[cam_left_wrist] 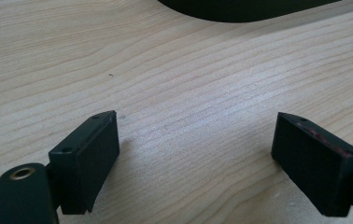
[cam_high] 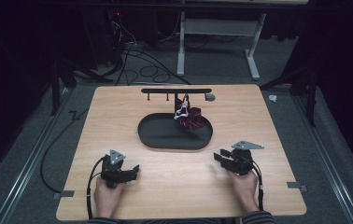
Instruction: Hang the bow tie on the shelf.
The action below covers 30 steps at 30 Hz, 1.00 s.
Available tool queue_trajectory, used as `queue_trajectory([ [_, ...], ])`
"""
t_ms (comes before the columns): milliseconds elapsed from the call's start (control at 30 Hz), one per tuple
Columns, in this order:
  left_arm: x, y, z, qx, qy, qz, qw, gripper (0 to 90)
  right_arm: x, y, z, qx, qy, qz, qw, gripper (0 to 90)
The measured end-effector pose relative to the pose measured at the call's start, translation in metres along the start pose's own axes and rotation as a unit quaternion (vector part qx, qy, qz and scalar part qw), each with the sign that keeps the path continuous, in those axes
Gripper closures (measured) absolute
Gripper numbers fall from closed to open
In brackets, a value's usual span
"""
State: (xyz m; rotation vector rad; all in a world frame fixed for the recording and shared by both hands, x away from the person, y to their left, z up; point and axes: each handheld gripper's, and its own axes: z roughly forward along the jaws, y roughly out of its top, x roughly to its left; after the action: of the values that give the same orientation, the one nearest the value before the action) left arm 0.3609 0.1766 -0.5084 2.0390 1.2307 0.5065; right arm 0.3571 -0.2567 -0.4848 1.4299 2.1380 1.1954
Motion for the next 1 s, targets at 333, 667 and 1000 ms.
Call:
queue_trajectory([
  [333, 0.0, 0.0, 0.0, 0.001, 0.0, 0.001, 1.0, 15.4, 0.008, -0.003, 0.007, 0.017, -0.013, -0.021, 0.9995, 61.5],
  [667, 0.0, 0.0, 0.0, 0.001, 0.0, 0.001, 1.0, 15.4, 0.012, -0.005, 0.012, 0.026, -0.023, -0.035, 0.9988, 61.2],
  [1000, 0.0, 0.0, 0.0, 0.001, -0.001, 0.001, 1.0, 15.4, 0.011, -0.011, 0.016, 0.038, -0.032, -0.039, 0.998, 60.3],
])
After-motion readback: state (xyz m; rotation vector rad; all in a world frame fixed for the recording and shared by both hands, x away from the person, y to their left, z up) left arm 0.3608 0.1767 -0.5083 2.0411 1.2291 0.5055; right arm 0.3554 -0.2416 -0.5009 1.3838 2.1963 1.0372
